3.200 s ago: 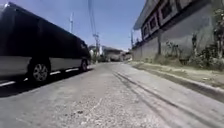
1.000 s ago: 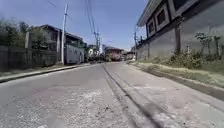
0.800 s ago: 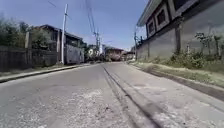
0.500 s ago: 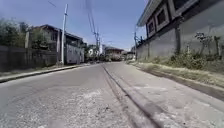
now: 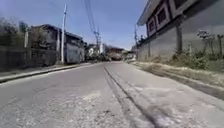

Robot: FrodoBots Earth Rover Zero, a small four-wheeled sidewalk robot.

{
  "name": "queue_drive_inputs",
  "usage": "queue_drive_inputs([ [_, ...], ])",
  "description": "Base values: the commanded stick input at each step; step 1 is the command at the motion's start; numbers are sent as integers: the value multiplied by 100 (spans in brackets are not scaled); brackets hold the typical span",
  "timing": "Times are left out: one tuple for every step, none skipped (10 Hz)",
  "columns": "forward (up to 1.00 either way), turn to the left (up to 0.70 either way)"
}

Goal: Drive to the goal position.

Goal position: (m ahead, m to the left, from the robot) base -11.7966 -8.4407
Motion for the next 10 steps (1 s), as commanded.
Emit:
queue_drive_inputs([
  [100,-38],
  [100,-38],
  [100,-34],
  [100,-27],
  [100,-8],
  [100,2],
  [100,2],
  [100,2],
  [100,2],
  [100,2],
])
